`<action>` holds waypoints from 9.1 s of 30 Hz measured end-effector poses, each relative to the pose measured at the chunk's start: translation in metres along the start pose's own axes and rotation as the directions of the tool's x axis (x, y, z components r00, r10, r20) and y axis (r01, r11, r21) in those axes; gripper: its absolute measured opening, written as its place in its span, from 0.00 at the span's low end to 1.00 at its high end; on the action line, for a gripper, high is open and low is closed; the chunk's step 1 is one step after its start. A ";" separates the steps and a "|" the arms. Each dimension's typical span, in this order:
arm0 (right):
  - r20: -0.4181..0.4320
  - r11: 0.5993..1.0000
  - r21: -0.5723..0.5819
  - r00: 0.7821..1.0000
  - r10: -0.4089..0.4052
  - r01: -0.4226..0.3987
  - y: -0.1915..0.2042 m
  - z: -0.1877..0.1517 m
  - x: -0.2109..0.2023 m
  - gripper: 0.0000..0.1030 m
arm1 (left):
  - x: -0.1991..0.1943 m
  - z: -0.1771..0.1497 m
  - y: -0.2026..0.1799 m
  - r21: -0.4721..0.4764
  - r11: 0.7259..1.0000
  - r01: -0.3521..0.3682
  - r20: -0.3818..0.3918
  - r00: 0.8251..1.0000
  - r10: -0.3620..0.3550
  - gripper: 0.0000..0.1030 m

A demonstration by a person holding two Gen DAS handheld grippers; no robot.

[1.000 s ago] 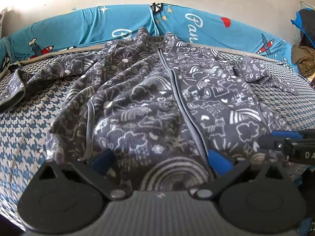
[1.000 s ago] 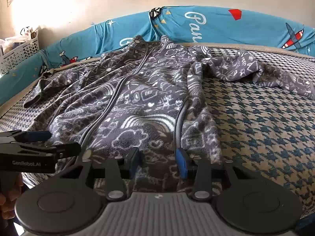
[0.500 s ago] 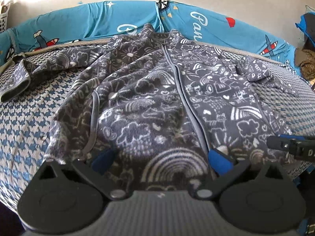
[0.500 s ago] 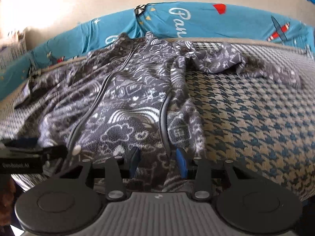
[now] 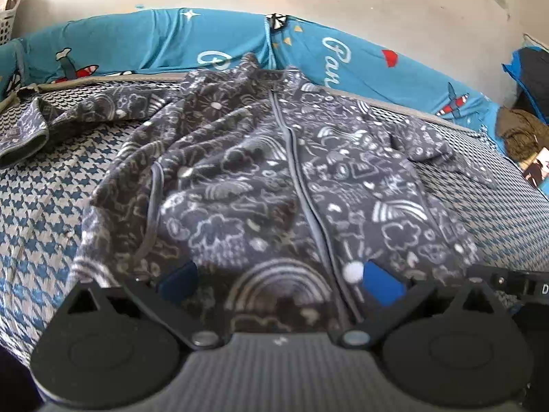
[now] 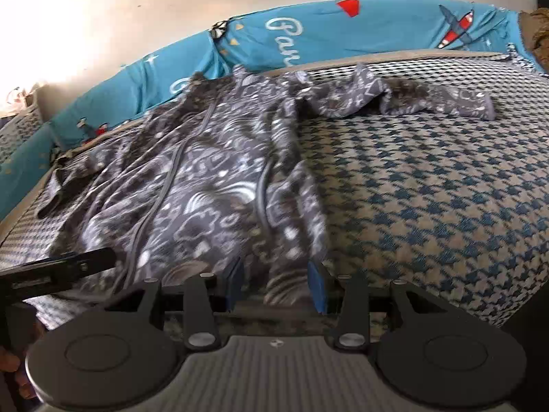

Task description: Fold clothes

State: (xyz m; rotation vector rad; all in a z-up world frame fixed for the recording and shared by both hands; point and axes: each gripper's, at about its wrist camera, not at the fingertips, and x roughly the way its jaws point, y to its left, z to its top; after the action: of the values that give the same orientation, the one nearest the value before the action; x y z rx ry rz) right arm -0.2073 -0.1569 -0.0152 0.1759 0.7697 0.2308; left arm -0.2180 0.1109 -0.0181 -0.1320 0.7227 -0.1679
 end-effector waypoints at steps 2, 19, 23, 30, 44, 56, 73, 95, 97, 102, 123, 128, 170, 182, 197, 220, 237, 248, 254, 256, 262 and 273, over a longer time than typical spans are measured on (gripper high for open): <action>-0.025 0.999 -0.003 0.999 0.032 -0.032 0.001 -0.004 -0.001 0.38 | -0.003 -0.002 -0.001 0.001 1.000 0.009 -0.006 1.000 -0.009 1.00; -0.163 0.987 -0.129 0.984 0.077 -0.099 0.030 -0.025 0.024 0.38 | -0.008 -0.024 -0.017 0.069 0.998 0.012 -0.107 0.994 -0.005 1.00; -0.121 0.987 -0.140 0.991 0.065 -0.082 0.035 -0.021 0.025 0.38 | -0.008 -0.026 -0.018 0.083 0.996 0.014 -0.113 0.994 -0.005 1.00; -0.040 0.991 -0.097 0.995 0.092 -0.096 0.032 -0.012 0.017 0.38 | -0.014 -0.027 -0.016 0.065 0.997 0.046 -0.100 0.994 -0.040 1.00; 0.033 0.991 0.018 0.990 0.134 -0.134 0.028 0.010 0.026 0.37 | -0.009 -0.018 -0.009 0.053 0.996 -0.077 -0.049 0.996 0.080 1.00; -0.036 0.978 -0.134 0.987 0.154 -0.158 0.042 -0.004 0.014 0.37 | -0.005 0.004 0.003 0.000 0.997 -0.077 -0.008 0.997 0.077 1.00; -0.043 0.736 -0.664 0.989 0.140 -0.133 0.109 -0.035 0.032 0.38 | 0.016 0.032 0.017 -0.040 0.997 -0.061 -0.005 0.998 0.061 1.00; -0.003 0.611 -0.786 0.990 0.143 -0.090 0.125 -0.038 0.056 0.03 | 0.020 0.042 0.025 -0.089 0.996 -0.024 -0.002 1.000 0.024 1.00; -0.038 0.626 -0.768 0.985 0.169 -0.137 0.123 -0.035 0.051 0.03 | 0.013 0.040 0.026 -0.093 0.996 -0.004 0.012 1.000 0.005 1.00; -0.147 0.591 -0.763 0.961 0.236 -0.262 0.122 -0.046 0.029 0.03 | -0.008 0.037 0.028 -0.106 0.992 0.067 0.062 0.996 -0.060 1.00; -0.064 0.597 -0.774 0.964 0.257 -0.210 0.123 -0.056 0.006 0.19 | -0.031 0.035 0.052 -0.205 0.979 0.022 0.126 0.992 0.004 1.00; -0.076 0.589 -0.772 0.955 0.285 -0.237 0.133 -0.058 0.010 0.21 | -0.034 0.034 0.056 -0.210 0.978 0.009 0.128 0.992 0.018 1.00; 0.030 0.811 -0.536 0.955 0.295 -0.233 0.100 -0.027 -0.012 0.23 | -0.017 0.031 0.051 -0.193 0.976 -0.098 0.106 0.987 0.120 1.00; 0.211 0.972 -0.203 0.975 -0.075 0.119 0.038 0.007 -0.006 0.37 | 0.004 0.032 0.014 -0.037 0.998 -0.043 0.109 0.993 0.047 1.00; 0.052 0.989 -0.004 0.988 -0.145 0.145 0.002 0.011 0.029 0.07 | 0.031 0.017 0.000 0.034 0.998 -0.056 -0.020 0.998 0.057 1.00; 0.084 0.961 0.062 0.958 -0.273 0.269 -0.010 0.027 -0.008 0.27 | 0.020 0.016 0.012 -0.026 0.987 -0.156 -0.037 0.987 0.155 1.00; 0.023 0.979 0.040 0.979 -0.200 0.200 -0.057 0.102 0.029 0.32 | 0.025 0.045 0.031 -0.166 0.984 -0.060 -0.020 0.998 0.058 1.00; 0.006 0.954 0.058 0.956 -0.294 0.293 -0.108 0.144 0.054 0.36 | 0.043 0.085 0.047 -0.089 0.994 -0.058 -0.024 0.998 0.056 1.00; 0.023 0.906 0.158 0.916 -0.401 0.393 -0.151 0.168 0.064 0.37 | 0.056 0.106 0.057 -0.079 0.995 -0.059 -0.013 0.998 0.058 1.00; 0.015 0.884 0.211 0.903 -0.430 0.418 -0.168 0.172 0.067 0.37 | 0.060 0.112 0.061 -0.081 0.995 -0.063 -0.011 0.998 0.062 1.00; -0.011 0.804 0.413 0.885 -0.466 0.428 -0.219 0.180 0.072 0.42 | 0.075 0.122 0.072 -0.136 0.990 -0.044 -0.025 0.999 0.041 1.00; -0.016 0.778 0.435 0.868 -0.496 0.452 -0.228 0.183 0.088 0.49 | 0.087 0.119 0.064 -0.179 0.984 0.021 -0.043 0.999 -0.029 1.00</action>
State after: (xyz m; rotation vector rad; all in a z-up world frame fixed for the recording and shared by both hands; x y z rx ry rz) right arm 0.0155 -0.3656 0.0005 0.3979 0.7320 -0.4375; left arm -0.0677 0.1640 0.0025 -0.3098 0.7812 -0.1298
